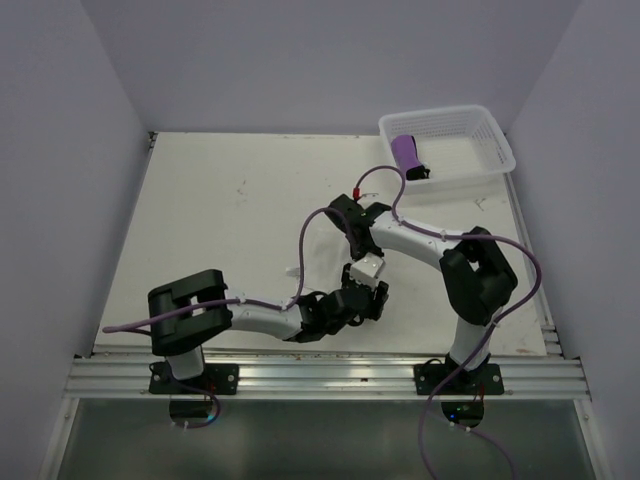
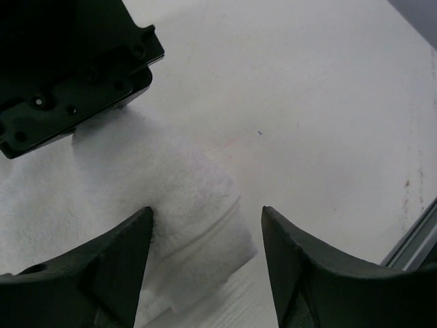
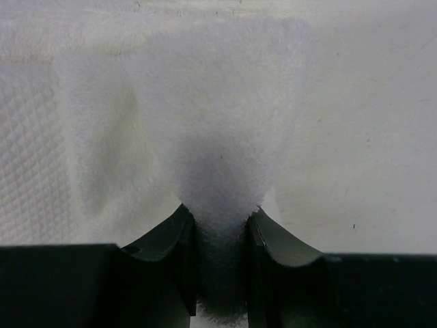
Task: Roll the towels
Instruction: Roll the towel
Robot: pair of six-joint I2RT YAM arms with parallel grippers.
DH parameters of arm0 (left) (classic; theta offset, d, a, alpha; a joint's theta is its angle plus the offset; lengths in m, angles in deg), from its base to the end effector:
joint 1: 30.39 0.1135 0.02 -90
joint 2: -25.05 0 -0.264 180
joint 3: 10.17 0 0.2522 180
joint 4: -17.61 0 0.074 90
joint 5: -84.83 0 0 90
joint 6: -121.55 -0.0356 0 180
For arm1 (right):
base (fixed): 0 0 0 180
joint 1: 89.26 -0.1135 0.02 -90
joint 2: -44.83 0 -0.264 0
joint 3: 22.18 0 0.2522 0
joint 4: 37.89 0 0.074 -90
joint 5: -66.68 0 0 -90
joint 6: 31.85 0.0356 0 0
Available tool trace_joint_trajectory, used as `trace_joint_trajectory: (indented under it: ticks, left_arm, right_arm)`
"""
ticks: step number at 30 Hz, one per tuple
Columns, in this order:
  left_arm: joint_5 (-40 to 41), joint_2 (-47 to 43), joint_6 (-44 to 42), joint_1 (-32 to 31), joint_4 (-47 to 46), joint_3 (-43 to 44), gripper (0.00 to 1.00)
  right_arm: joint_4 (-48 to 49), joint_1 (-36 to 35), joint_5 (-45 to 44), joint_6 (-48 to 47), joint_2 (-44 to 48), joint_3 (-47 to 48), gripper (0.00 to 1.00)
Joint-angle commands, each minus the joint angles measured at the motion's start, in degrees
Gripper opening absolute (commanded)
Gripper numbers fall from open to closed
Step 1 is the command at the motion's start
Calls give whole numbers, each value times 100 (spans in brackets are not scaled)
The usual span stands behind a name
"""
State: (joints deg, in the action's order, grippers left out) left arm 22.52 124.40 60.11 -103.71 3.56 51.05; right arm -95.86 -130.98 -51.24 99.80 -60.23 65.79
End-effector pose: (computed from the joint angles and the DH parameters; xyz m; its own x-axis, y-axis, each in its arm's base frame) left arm 0.1185 -0.3378 0.1752 -0.4502 0.0275 -0.8925 0.5821 0.7670 -0.2699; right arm 0.2774 0.2250 0.1924 -0.8698 0.0112 -0.4933 0.1072 0.9802 -0.1667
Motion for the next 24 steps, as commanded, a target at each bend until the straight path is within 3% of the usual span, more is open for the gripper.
trace_joint_trajectory:
  ticks: [1, 3, 4, 9, 12, 20, 24]
  left_arm:
    - [448, 225, 211, -42, 698, 228, 62]
    - [641, 251, 360, -51, 891, 211, 56]
    - [677, 251, 466, -51, 970, 202, 46]
    - [932, 269, 748, -51, 1120, 62, 24]
    - [993, 287, 923, -60, 1190, -26, 1]
    - [1002, -29, 1380, -60, 857, -746, 0]
    - [1037, -232, 1495, -60, 690, -1028, 0]
  right_arm:
    - [-44, -82, 454, 256, -129, 67, 12]
    - [-27, -83, 454, 256, -120, 49, 13]
    - [-27, -83, 472, 256, -129, 58, 13]
    - [-35, -65, 533, 274, -129, 75, 16]
    - [-62, -21, 516, 291, -94, 128, 18]
    - [-79, 383, 551, 168, -94, 313, 37]
    - [-114, 550, 551, 72, -173, 418, 57]
